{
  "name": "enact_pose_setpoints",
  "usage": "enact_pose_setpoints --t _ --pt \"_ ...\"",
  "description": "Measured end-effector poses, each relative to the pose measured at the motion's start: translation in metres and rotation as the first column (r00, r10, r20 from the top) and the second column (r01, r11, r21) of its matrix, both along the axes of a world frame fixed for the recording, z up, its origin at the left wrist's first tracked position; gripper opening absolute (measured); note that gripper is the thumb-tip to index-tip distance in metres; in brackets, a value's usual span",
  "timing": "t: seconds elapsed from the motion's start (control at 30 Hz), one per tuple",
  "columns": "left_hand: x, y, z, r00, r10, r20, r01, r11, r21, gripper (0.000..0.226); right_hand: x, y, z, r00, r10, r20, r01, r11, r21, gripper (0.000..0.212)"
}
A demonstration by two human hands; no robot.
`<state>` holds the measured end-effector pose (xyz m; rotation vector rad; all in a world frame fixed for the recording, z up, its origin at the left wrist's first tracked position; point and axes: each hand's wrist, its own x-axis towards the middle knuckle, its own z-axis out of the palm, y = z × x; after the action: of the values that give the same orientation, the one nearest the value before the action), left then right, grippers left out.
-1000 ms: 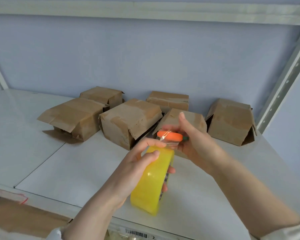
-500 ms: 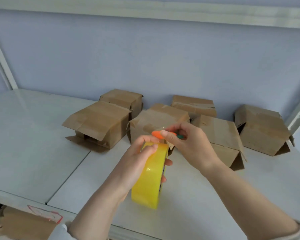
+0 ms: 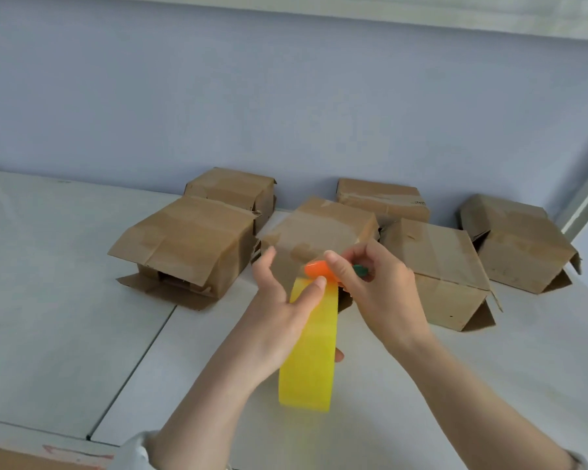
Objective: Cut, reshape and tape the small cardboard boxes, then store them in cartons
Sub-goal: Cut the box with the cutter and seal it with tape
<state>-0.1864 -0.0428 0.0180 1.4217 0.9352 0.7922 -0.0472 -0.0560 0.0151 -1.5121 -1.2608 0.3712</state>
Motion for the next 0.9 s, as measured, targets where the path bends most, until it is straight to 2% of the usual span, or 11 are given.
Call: enact_pose_setpoints --t 0.1,0.2,0.27,0.3,0.37,0.47,0.6,0.67,0.73,0.83,0.9 --pt "0.000 0.003 0.005 0.965 0.035 -0.259 0.021 0.978 0.208 0.030 0.002 -0.001 0.000 0.998 0.062 0.033 -0.061 0.998 -0.015 0.034" --pt "0.001 0.005 0.008 0.758 0.217 -0.615 0.066 0.913 0.403 0.027 0.006 0.000 0.002 0.983 0.179 0.029 -0.177 0.982 -0.071 0.026" --pt "0.006 0.006 0.015 0.651 0.400 -0.645 0.078 0.810 0.581 0.034 0.016 -0.003 0.006 0.948 0.285 -0.138 -0.301 0.948 -0.107 0.024" --pt "0.009 0.009 0.016 0.673 0.424 -0.606 0.099 0.761 0.642 0.034 0.023 -0.005 0.008 0.915 0.324 -0.242 -0.359 0.926 -0.119 0.024" --pt "0.015 0.017 0.015 0.720 0.352 -0.599 0.209 0.713 0.670 0.026 0.035 -0.010 0.012 0.844 0.362 -0.396 -0.438 0.891 -0.119 0.023" --pt "0.021 0.027 0.016 0.708 0.251 -0.660 0.287 0.751 0.594 0.021 0.055 -0.021 0.014 0.839 0.360 -0.408 -0.454 0.876 -0.161 0.021" --pt "0.023 0.032 0.022 0.703 0.233 -0.672 0.255 0.799 0.544 0.022 0.095 -0.041 0.016 0.944 0.176 -0.280 -0.233 0.954 -0.188 0.020" --pt "0.027 0.028 0.027 0.649 0.271 -0.711 0.288 0.777 0.559 0.031 0.122 -0.051 0.013 0.996 -0.025 -0.088 0.014 0.992 -0.126 0.019" --pt "0.032 0.020 0.032 0.629 0.314 -0.711 0.287 0.757 0.588 0.042 0.148 -0.056 0.004 0.979 -0.166 0.119 0.176 0.981 -0.085 0.020" --pt "0.040 0.011 0.036 0.649 0.342 -0.680 0.270 0.732 0.626 0.045 0.171 -0.045 -0.017 0.931 -0.139 0.338 0.171 0.983 -0.066 0.033" --pt "0.054 0.006 0.034 0.612 0.384 -0.691 0.304 0.692 0.654 0.045 0.178 -0.032 -0.030 0.892 -0.076 0.446 0.102 0.994 -0.035 0.039"
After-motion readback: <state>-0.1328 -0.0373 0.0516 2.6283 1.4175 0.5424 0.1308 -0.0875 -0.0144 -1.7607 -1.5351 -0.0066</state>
